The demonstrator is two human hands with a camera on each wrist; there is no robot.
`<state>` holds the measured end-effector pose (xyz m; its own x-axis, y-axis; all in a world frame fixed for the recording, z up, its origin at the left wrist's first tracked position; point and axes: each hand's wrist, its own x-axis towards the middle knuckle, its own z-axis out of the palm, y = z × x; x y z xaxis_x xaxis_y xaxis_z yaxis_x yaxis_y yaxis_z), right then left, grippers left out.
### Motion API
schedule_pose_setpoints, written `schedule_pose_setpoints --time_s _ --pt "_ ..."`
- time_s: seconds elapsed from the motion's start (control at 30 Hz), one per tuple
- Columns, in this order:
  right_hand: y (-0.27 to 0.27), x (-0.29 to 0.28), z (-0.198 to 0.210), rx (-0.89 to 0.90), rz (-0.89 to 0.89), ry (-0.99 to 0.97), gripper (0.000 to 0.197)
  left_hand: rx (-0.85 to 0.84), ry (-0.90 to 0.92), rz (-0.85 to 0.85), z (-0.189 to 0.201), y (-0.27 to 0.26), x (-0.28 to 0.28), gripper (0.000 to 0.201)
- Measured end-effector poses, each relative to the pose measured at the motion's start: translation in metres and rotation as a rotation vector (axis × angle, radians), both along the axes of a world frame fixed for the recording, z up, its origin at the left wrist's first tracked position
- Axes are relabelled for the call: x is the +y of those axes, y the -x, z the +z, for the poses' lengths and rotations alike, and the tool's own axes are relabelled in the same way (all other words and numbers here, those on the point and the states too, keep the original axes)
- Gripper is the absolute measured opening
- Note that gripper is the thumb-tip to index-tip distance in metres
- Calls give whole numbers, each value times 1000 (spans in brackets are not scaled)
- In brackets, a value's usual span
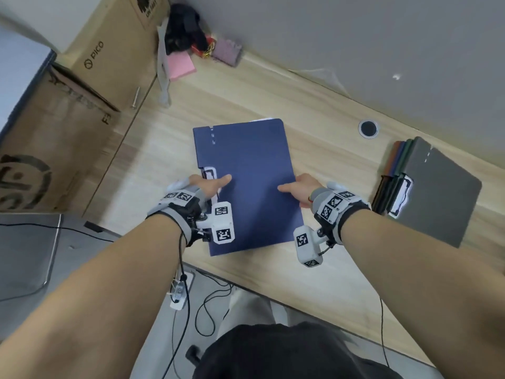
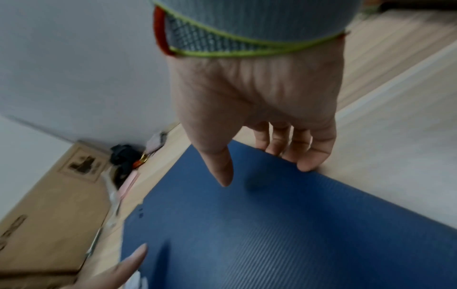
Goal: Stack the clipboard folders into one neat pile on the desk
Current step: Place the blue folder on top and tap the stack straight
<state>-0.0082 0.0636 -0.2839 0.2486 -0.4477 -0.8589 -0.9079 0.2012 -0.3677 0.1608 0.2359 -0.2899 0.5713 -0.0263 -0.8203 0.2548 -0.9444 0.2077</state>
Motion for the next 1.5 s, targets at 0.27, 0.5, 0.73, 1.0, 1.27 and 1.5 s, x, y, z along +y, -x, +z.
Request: schedule_pose_setpoints --time_s 0.27,0.5,0.73,1.0,1.27,1.5 --pt "64 -36 22 -116 -218 81 82 -123 478 10 40 49 -79 23" --pt "149 -112 84 -419 -584 258 68 -103 645 -228 107 106 -187 30" --pt "276 -156 88 -266 -696 368 50 -9 494 -470 92 227 -250 74" --pt "367 -168 42 -66 -679 224 51 53 271 -692 34 304 -286 85" --pt "378 -178 15 -12 -619 183 46 -182 152 -824 22 321 -292 99" --pt "368 -185 5 -43 -670 129 65 51 57 -710 -33 312 -284 138"
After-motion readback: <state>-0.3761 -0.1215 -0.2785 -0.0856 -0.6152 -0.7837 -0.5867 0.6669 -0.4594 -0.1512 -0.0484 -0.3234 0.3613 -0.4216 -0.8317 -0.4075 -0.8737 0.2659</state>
